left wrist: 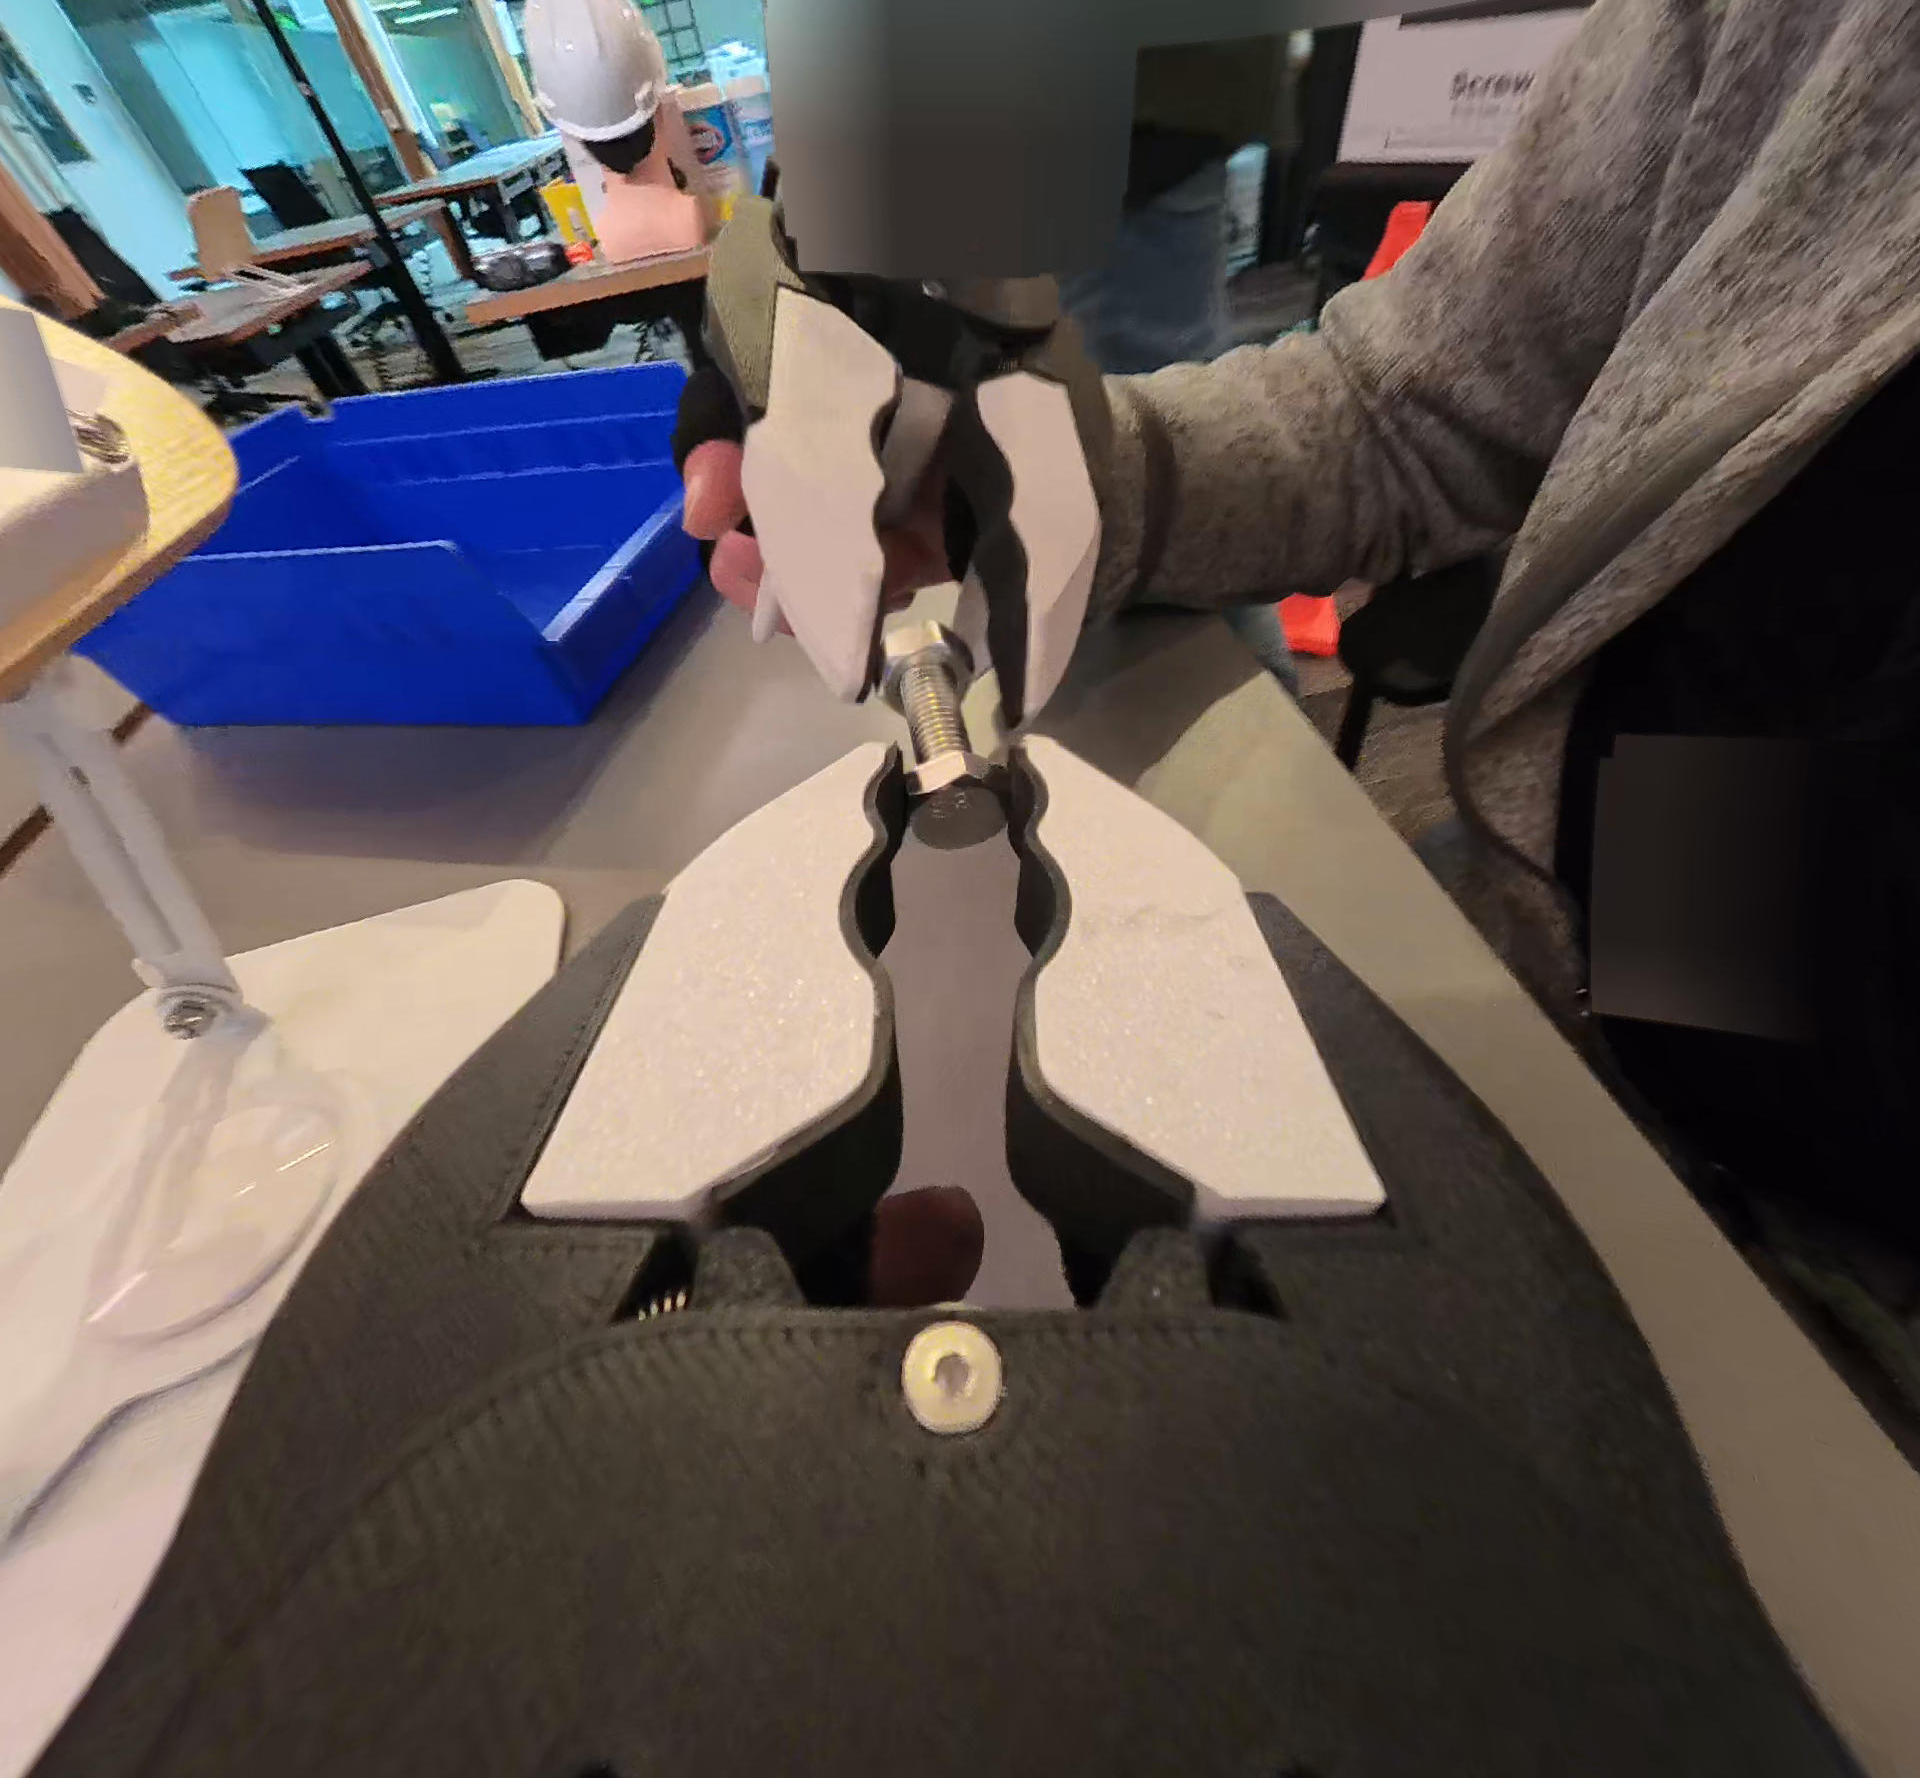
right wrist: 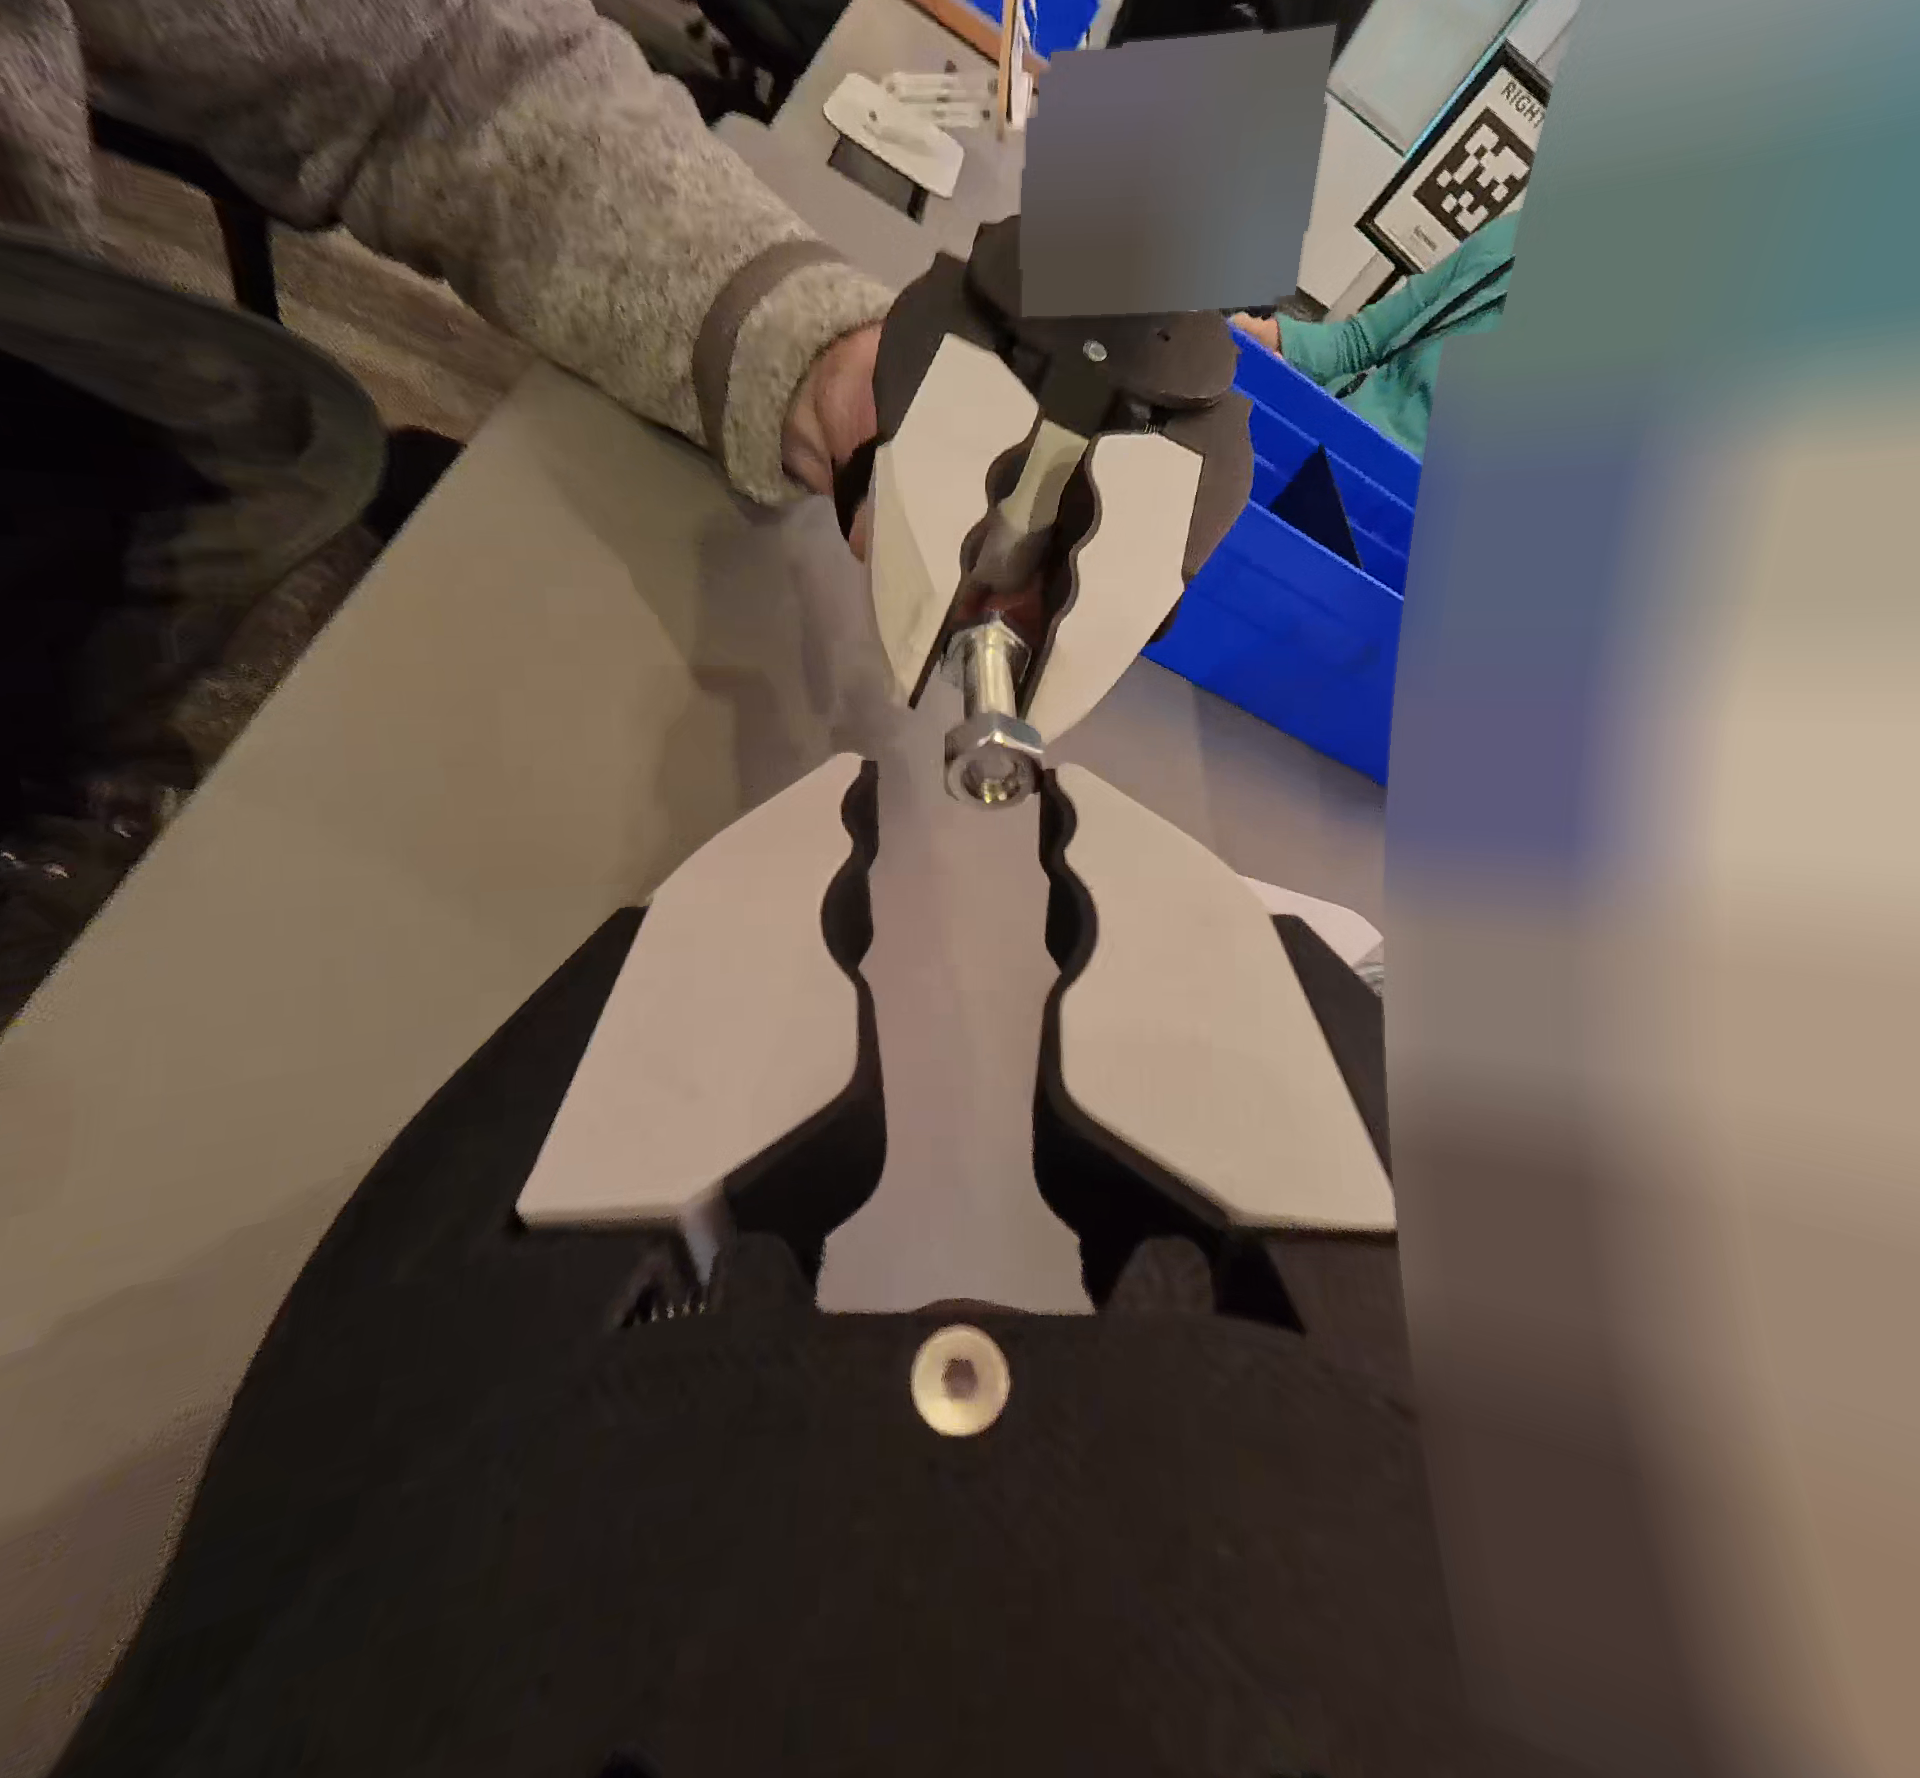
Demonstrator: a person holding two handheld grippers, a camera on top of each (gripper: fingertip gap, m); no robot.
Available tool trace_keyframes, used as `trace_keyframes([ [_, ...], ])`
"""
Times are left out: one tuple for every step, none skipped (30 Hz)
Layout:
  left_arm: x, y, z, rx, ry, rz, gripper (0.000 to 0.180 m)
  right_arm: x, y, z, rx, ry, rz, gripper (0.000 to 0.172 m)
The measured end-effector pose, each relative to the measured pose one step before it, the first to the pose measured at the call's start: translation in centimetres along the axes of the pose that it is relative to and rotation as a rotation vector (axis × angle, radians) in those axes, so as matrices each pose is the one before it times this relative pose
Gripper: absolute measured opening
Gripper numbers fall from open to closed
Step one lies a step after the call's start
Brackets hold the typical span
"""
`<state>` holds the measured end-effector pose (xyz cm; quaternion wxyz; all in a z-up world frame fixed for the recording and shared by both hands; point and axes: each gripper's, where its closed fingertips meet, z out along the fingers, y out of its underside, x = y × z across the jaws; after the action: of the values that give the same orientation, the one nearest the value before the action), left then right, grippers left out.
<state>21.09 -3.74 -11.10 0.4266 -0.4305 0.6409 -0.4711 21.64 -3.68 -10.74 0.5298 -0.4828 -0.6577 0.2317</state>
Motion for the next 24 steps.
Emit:
trace_keyframes([
  [0.107,-0.111,-0.045,0.0125,0.0152,-0.0151,0.018,-0.022,0.039,0.075,-0.0044,0.0057,-0.0127,0.027],
  [0.009,0.0,0.001,0.0045,0.0041,-0.0075,0.018,0.034,-0.019,0.014,0.0009,0.0022,0.0011,0.026],
  [0.052,0.101,0.057,-0.0049,0.005,-0.0023,0.018,0.043,-0.016,-0.033,0.0038,0.0006,0.0029,0.024],
  [0.094,0.074,0.094,-0.0052,0.0038,0.0051,0.018,0.017,-0.085,-0.064,0.0105,-0.0016,0.0054,0.02],
  [0.125,0.09,0.108,-0.008,0.0052,0.0058,0.018,0.002,-0.12,-0.039,0.0125,-0.0062,0.0137,0.018],
  [0.057,0.135,0.096,-0.0121,-0.0009,0.0075,0.018,0.072,-0.043,-0.017,0.0056,-0.0016,0.0138,0.02],
  [0.007,0.081,0.045,-0.0062,-0.0023,0.0061,0.018,0.109,0.058,-0.018,-0.0002,0.0024,0.008,0.022],
  [0.044,0.012,0.023,-0.0009,0.0023,0.0015,0.018,0.055,-0.032,-0.033,0.0066,-0.0007,0.0105,0.025],
  [0.018,0.085,0.059,-0.0083,-0.0032,0.0085,0.018,-0.069,-0.239,-0.083,0.0213,-0.0128,0.0174,0.026],
  [-0.038,0.333,0.154,-0.0292,-0.0119,0.0184,0.018,0.042,-0.364,-0.179,0.0269,-0.0066,0.0175,0.026],
  [0.174,0.254,0.204,-0.0213,0.0027,0.0142,0.018,0.177,-0.093,-0.179,0.0058,0.0047,0.0068,0.025],
  [0.136,-0.024,0.169,0.0001,0.0019,0.0045,0.018,0.109,0.073,-0.103,-0.0057,0.0042,-0.0031,0.025],
  [0.095,-0.101,0.129,0.0056,0.0024,0.0002,0.018,-0.037,0.103,-0.043,-0.0038,-0.0029,-0.0027,0.025],
  [0.005,0.002,0.059,-0.0026,0.0007,-0.0004,0.019,-0.15,0.004,0.004,0.0031,-0.0095,0.0016,0.025],
  [-0.07,0.036,-0.024,-0.0011,-0.0027,0.0002,0.019,-0.142,-0.039,0.023,0.0032,-0.0109,0.0045,0.027],
  [-0.109,-0.017,-0.09,0.0048,-0.0054,-0.0019,0.019,-0.124,0.039,0.05,-0.0049,-0.0067,-0.0015,0.03],
  [-0.052,-0.036,-0.107,0.0046,0.0001,-0.0045,0.018,-0.128,0.104,0.072,-0.0102,-0.0041,-0.0091,0.031],
  [-0.046,-0.05,-0.069,0.0033,-0.0004,-0.0017,0.018,-0.157,0.106,0.109,-0.0081,-0.0071,-0.0052,0.032],
  [-0.002,-0.016,-0.015,-0.0001,0.0003,0.0007,0.018,-0.098,0.13,0.142,-0.0071,-0.0055,0.0005,0.033],
  [0.071,0.023,0.035,-0.0027,0.0029,0.0019,0.018,-0.016,0.146,0.131,-0.0068,-0.0011,0.0024,0.034],
  [0.081,0.046,0.077,-0.004,0.0015,0.0053,0.018,0.097,0.182,0.105,-0.0083,0.0043,0.0034,0.035],
  [0.095,0.081,0.095,-0.0074,0.0002,0.0065,0.018,0.239,0.158,-0.009,-0.0074,0.0121,0.0055,0.036],
  [-0.132,0.101,0.027,-0.0101,-0.0132,0.009,0.018,0.343,0.008,-0.087,0.0039,0.0162,0.0146,0.038],
  [-0.38,0.007,-0.101,-0.0029,-0.024,0.002,0.018,0.591,0.014,-0.093,0.0043,0.03,0.0232,0.04],
])
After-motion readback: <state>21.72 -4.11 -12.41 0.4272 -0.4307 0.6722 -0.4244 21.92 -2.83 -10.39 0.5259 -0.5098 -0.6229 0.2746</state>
